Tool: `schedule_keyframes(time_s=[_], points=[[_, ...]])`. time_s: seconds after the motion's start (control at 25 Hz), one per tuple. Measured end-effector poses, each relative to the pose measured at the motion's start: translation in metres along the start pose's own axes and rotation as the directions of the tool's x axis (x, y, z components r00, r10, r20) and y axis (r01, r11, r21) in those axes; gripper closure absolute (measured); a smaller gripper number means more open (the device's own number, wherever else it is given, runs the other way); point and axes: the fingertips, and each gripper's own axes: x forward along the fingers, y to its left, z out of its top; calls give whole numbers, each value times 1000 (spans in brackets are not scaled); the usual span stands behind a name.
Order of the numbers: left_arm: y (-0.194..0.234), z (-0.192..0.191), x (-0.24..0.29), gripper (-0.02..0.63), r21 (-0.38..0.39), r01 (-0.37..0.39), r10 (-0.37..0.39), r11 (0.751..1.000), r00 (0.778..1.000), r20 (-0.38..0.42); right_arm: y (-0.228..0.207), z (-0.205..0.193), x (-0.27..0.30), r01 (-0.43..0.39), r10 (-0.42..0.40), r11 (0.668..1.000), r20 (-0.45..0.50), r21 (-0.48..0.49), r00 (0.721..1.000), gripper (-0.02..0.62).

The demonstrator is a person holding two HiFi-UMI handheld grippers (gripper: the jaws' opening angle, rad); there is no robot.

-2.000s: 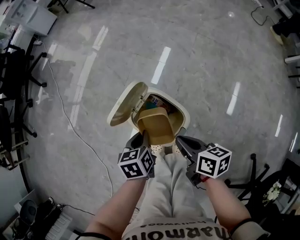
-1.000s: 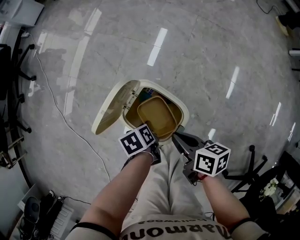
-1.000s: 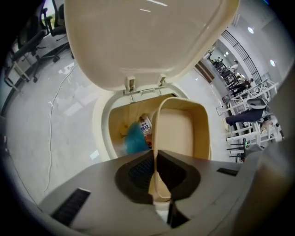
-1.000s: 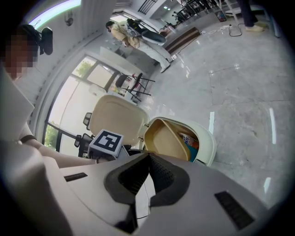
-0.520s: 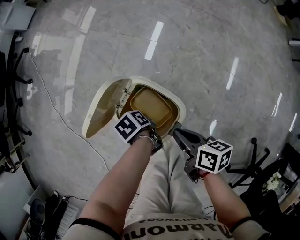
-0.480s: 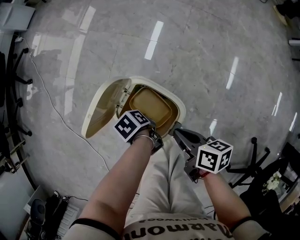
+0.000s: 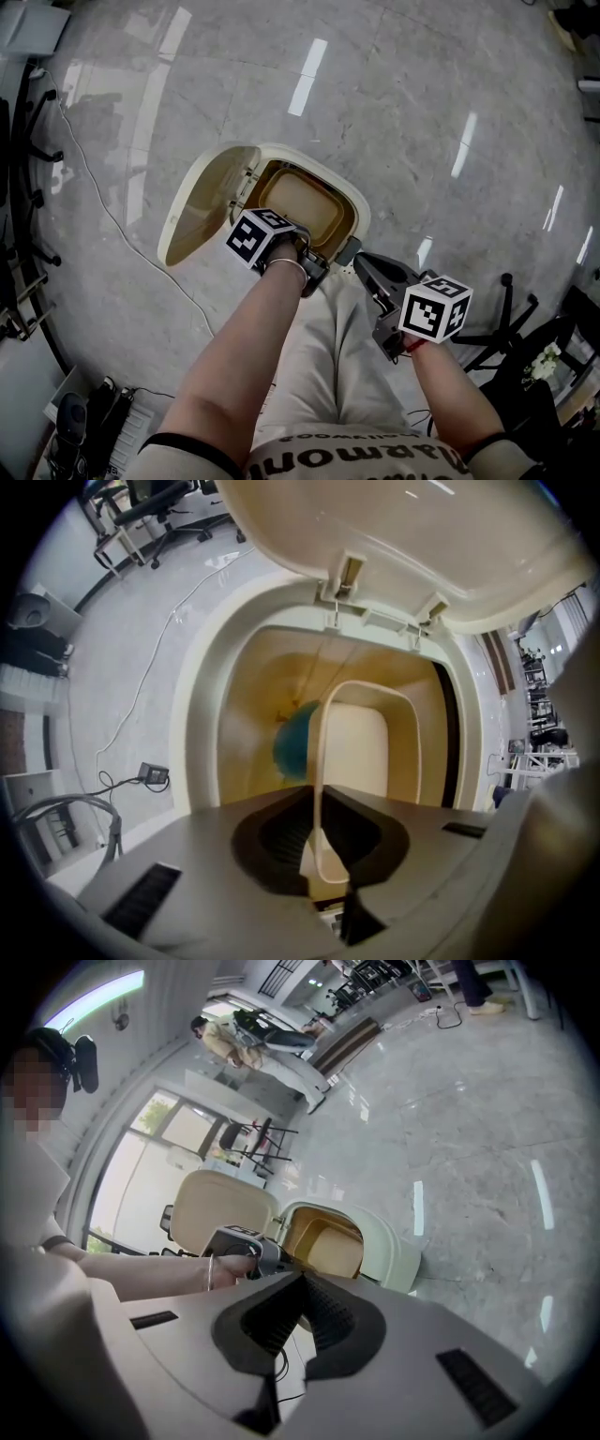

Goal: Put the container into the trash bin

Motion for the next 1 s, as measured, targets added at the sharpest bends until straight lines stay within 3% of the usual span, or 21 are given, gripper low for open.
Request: schedule_keyframes(time_s=[0.12,0.24,0.44,0.56,0.68,0.76,0.84,1.0], points=[[-5,6,-5,510,19,29,-29,999,999,34,0,-4,0,-2,2,1000,-6,8,1000,592],[-9,12,-10,405,-9,84,-83,996,994,77,5,-8,0,-20,20,1000,-10,20,1000,592],[-7,7,-21,399,-16,119,-116,993,988,98,13,-10,-11,-28,28,1000,-12,6,1000,592],[-12,10,-41,406,60,148,-156,987,974,166,19,-8,-19,-29,29,1000,-2,-11,1000,592],[-23,9,-70,492,169,192,-226,967,951,213,30,-5,-28,-32,33,999,5,-37,999,592],[-38,4,-98,572,274,226,-291,935,929,227,40,-3,-35,-24,24,998,4,-56,1000,592],[-56,1,-136,578,379,267,-375,886,894,246,53,1,-44,-14,14,997,2,-78,1000,592],[-92,2,-227,578,486,346,-531,803,785,319,103,31,-64,-49,51,985,10,-167,999,592]])
